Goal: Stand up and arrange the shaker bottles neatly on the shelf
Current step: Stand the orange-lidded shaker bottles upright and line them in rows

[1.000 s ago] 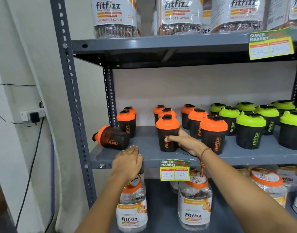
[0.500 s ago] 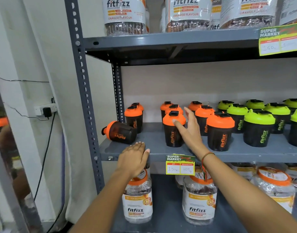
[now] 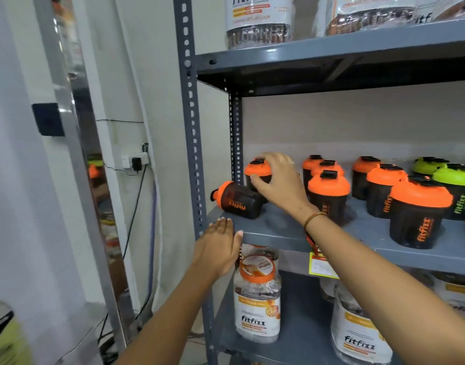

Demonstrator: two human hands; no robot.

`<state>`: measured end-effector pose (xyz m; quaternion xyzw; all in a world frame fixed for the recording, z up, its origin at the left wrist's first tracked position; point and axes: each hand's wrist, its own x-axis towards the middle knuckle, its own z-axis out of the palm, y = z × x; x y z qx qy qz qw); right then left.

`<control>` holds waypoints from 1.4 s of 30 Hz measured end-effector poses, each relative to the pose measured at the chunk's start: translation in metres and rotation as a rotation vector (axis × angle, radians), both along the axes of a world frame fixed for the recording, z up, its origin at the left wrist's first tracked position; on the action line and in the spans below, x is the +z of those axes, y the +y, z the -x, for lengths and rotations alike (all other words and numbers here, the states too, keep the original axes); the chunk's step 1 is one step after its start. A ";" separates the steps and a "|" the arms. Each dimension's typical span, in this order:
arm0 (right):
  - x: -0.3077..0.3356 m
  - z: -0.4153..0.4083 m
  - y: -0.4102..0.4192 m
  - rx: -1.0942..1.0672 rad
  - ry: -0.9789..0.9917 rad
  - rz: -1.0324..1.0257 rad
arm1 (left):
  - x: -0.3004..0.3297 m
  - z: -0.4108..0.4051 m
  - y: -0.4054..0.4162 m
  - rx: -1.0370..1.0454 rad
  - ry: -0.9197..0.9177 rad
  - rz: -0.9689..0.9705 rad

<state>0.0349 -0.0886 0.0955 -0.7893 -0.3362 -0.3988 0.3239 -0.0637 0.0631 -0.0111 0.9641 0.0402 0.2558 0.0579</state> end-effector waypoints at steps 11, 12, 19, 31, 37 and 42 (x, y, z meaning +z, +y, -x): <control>-0.007 -0.058 0.066 -0.166 0.583 0.664 | -0.005 -0.010 0.006 0.001 0.059 -0.044; -0.009 -0.058 0.068 -0.161 0.596 0.667 | -0.005 -0.010 0.007 0.001 0.058 -0.048; -0.025 -0.065 0.054 0.077 0.760 0.228 | -0.010 -0.013 0.008 -0.013 0.050 -0.029; -0.046 -0.044 0.017 0.560 0.907 -0.410 | -0.010 -0.013 0.008 -0.037 0.038 -0.026; -0.063 -0.040 0.015 0.502 0.902 -0.362 | -0.008 -0.010 0.008 -0.056 0.053 -0.007; -0.065 -0.036 0.015 0.498 0.899 -0.333 | -0.004 -0.007 0.006 -0.048 0.077 0.014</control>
